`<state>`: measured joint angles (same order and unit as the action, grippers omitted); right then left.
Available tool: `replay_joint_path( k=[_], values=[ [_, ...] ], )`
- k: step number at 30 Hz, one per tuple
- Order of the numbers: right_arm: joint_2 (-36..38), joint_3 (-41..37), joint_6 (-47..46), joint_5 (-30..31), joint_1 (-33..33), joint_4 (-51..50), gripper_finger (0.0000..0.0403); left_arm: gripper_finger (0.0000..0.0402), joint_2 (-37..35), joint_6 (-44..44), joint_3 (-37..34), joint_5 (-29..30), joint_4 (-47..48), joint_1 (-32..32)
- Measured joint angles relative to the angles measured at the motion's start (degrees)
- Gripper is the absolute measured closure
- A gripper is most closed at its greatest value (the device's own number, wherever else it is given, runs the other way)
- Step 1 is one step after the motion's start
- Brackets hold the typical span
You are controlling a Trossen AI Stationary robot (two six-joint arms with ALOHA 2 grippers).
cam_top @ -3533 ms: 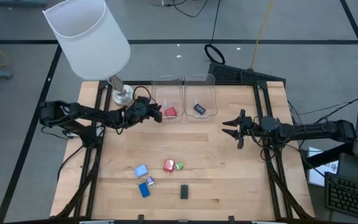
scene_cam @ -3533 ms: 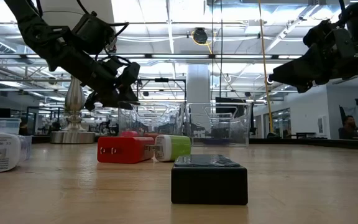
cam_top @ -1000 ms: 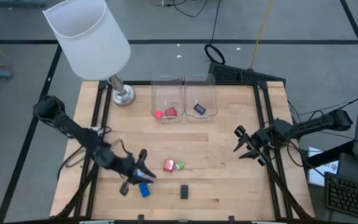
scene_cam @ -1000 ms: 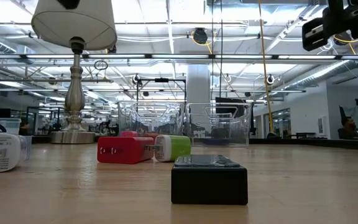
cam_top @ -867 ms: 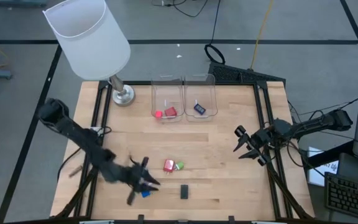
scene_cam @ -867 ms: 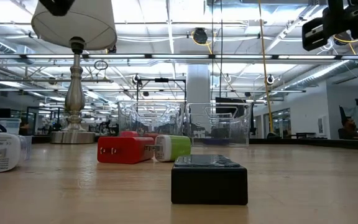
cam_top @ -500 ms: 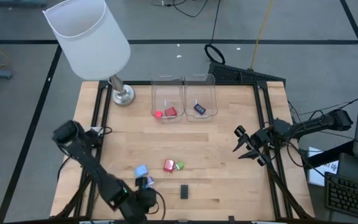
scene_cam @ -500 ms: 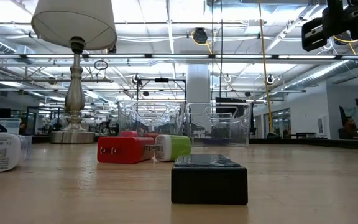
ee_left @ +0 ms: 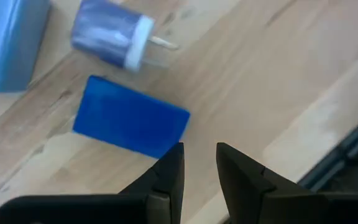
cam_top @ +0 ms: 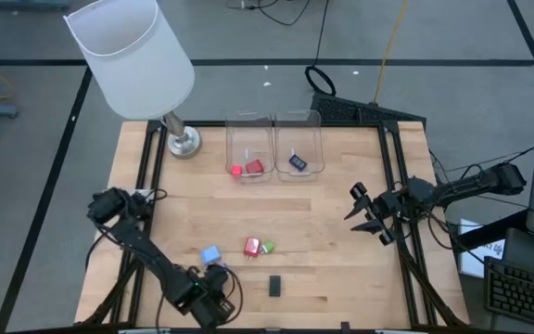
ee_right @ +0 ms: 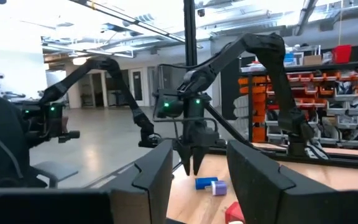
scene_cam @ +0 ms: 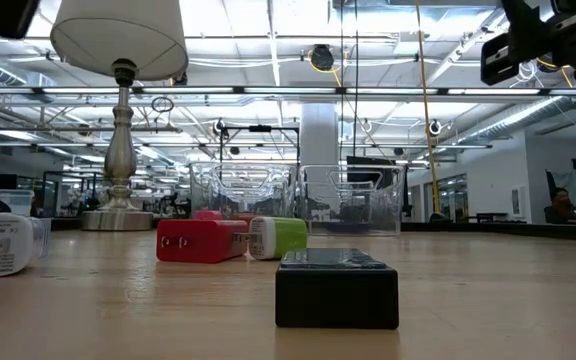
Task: Pick & Place Office items
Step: Put the blue timer into the right transparent bin
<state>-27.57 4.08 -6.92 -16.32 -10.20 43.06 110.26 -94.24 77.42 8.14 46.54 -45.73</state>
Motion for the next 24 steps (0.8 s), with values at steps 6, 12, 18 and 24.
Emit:
replay_joint_path(
  k=[6, 12, 18, 24],
  values=[
    [0.0, 0.0, 0.1, -0.2, 0.0, 0.0, 0.0259, 0.0279, 0.0, 1.6, -1.4, -0.9, 0.1, 1.9],
    [0.0, 0.0, 0.1, -0.2, 0.0, 0.0, 0.0259, 0.0185, 0.0, 8.5, -2.2, -2.3, 0.1, 3.7],
    [0.0, 0.0, 0.1, -0.2, 0.0, 0.0, 0.0259, 0.0131, -0.1, 23.3, -2.2, -8.1, 2.0, 5.4],
    [0.0, 0.0, -0.8, -0.2, 0.0, 0.0, 0.0259, 0.0131, -0.1, 20.0, -2.2, -6.9, 11.7, 5.3]
  ],
)
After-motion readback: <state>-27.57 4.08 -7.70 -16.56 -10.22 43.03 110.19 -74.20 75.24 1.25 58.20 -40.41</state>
